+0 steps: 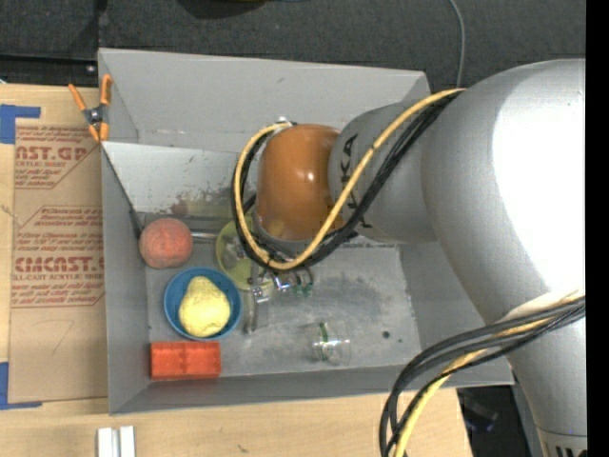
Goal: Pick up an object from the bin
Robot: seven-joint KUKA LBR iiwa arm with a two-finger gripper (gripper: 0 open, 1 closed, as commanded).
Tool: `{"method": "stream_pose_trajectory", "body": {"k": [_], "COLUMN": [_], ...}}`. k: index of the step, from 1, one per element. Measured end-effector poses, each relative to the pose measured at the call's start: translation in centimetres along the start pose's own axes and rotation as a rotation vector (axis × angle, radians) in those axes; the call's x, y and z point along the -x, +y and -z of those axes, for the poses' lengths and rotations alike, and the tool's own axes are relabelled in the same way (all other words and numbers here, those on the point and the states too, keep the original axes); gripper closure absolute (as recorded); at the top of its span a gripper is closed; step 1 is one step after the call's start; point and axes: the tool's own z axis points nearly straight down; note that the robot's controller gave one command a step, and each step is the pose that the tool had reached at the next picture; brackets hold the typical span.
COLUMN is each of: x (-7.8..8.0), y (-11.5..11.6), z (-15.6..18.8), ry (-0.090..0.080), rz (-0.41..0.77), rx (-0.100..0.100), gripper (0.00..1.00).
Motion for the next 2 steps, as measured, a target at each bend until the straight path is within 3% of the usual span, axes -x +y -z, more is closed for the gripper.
{"method": "stream_pose_trajectory", "body": {"k": [1, 2], "x": [0.9, -4.7], "y": [0.6, 6.9], "z": [4.0, 3.2], "ry": [-0.012, 0.0], "rz": [-0.209, 0.008], "rx": [0.0, -0.001], "gripper": [0.0, 0.0]}}
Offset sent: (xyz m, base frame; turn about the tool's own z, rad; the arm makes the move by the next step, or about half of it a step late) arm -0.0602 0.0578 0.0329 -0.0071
